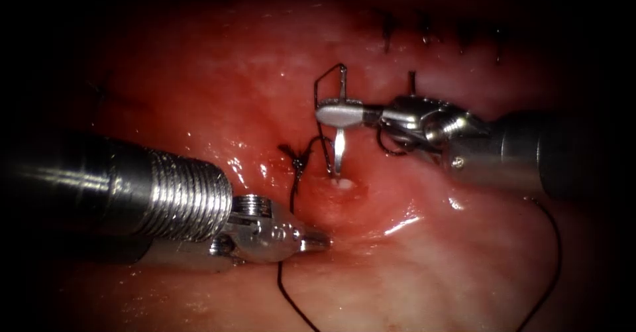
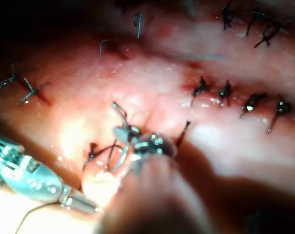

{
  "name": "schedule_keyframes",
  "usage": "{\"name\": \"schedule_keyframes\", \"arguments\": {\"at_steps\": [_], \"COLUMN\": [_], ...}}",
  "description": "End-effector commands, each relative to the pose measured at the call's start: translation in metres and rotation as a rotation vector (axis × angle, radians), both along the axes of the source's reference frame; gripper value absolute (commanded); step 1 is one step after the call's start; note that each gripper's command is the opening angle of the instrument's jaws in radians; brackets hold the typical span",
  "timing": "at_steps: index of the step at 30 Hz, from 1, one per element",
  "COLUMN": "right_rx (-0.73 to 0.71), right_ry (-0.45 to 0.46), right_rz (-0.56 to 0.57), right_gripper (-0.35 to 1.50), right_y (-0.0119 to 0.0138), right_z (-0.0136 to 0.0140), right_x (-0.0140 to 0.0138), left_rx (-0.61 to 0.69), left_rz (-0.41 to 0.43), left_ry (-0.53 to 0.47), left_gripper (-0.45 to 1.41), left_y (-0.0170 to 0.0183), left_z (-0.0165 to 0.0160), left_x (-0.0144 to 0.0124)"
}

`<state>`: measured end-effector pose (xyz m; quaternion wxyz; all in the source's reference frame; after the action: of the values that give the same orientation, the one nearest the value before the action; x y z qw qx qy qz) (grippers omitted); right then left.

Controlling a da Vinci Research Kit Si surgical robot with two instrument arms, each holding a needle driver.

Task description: Wound Closure

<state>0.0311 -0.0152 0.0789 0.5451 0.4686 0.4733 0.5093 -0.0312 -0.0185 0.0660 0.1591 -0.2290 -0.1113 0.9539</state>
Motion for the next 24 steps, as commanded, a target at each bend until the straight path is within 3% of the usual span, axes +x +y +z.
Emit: {"name": "schedule_keyframes", "arguments": {"at_steps": [1, 8, 14, 17, 24], "right_rx": [0.027, 0.119, 0.128, 0.140, 0.178], "right_ry": [0.002, 0.037, 0.030, 0.012, 0.011], "right_rz": [0.001, -0.033, -0.070, -0.078, -0.091], "right_gripper": [-0.35, -0.35, -0.35, -0.35, -0.35], "right_y": [-0.0001, -0.0021, -0.0057, -0.0059, -0.0072], "right_z": [0.0002, -0.0009, -0.0039, -0.0056, -0.0060], "right_x": [0.0008, 0.0016, 0.0020, 0.0018, 0.0020], "left_rx": [0.000, 0.002, 0.008, 0.008, 0.006], "left_rz": [0.001, 0.003, 0.007, 0.007, 0.008], "left_ry": [0.000, -0.003, -0.007, -0.007, -0.006], "left_gripper": [-0.16, -0.15, -0.11, -0.13, -0.13], "left_y": [-0.0001, 0.0001, 0.0006, 0.0006, 0.0008], "left_z": [0.0005, 0.0003, -0.0002, -0.0002, 0.0000], "left_x": [-0.0006, -0.0002, 0.0005, 0.0006, 0.0009]}}
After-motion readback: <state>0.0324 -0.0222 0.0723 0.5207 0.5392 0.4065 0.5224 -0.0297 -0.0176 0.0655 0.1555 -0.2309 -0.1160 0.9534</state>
